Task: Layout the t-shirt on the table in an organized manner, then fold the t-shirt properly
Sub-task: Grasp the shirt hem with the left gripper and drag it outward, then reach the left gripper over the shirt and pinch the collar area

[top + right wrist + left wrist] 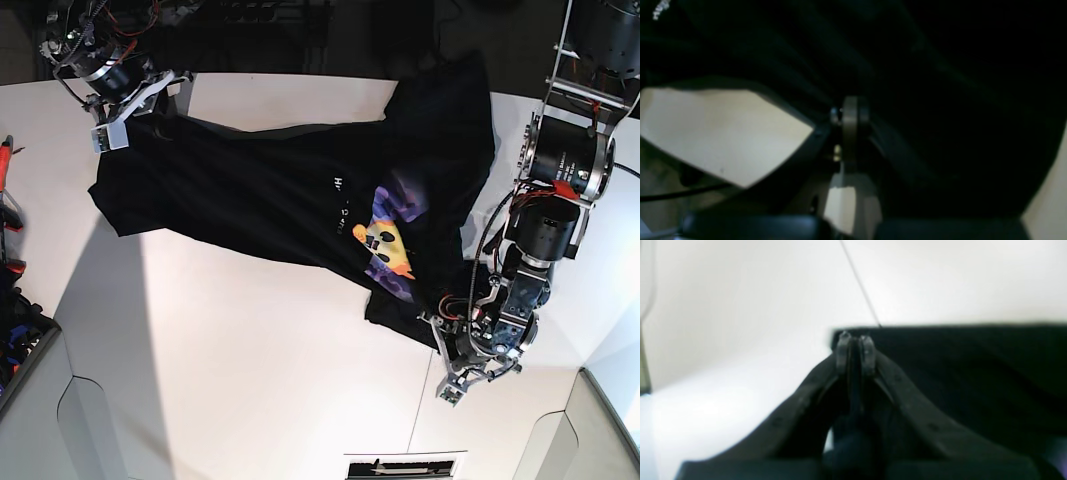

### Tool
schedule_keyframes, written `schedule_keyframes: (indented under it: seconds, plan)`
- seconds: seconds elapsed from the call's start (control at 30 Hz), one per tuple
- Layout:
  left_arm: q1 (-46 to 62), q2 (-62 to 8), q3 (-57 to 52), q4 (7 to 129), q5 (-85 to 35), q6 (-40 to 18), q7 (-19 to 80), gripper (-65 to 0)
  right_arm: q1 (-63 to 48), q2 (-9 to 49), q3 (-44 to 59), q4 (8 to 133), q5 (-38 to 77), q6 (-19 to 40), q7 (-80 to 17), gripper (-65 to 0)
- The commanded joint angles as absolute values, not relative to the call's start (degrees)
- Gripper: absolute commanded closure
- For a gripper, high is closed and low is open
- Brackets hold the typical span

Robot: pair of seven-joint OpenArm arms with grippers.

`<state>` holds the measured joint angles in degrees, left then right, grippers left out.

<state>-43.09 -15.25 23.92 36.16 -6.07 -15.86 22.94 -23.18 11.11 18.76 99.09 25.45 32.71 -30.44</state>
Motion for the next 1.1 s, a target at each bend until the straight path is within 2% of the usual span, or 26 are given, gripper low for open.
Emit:
schedule_keyframes:
  seconds: [0.0,0.1,0.23,0.43,0.6,0.73,0.83,1.07]
  plan:
    - [-45.25,-15.57,23.57,38.02,-8.29,-18.35,22.52,-4.5,-22.24,11.73,19.49,101.01,26.39,32.80,-29.43,0.0]
    - [-44.45,-16.60,23.55,42.81,-15.97,-21.74,24.82,-4.6,-19.55,11.75,20.71,103.04,26.37,32.77,-29.41,0.0]
    - [-38.63,-20.91,23.55,55.20,-22.31,-25.45,28.16,-4.6,-14.68,11.70,23.35,103.09,25.98,32.18,-29.36,0.0]
    - [-23.64,-29.54,23.55,78.63,-27.27,-26.00,29.98,-4.6,-3.92,12.95,25.06,96.73,20.29,31.73,-29.41,0.0]
    - [-11.79,-31.24,23.55,97.49,-27.24,-25.98,31.29,-4.6,2.76,16.73,25.06,86.15,20.08,31.73,-29.41,0.0]
    - [-3.81,-28.88,23.62,105.51,-27.46,-26.00,32.45,-4.6,4.27,18.24,25.06,81.65,19.92,31.79,-29.93,0.0]
    - [-0.49,-23.90,23.68,108.03,-27.44,-26.00,32.97,-4.6,4.25,19.11,25.06,79.99,19.92,31.97,-30.28,0.0]
    - [2.44,-12.67,29.26,103.55,-24.47,-24.60,33.41,-4.6,2.55,18.87,25.04,79.92,24.05,32.45,-33.56,0.0]
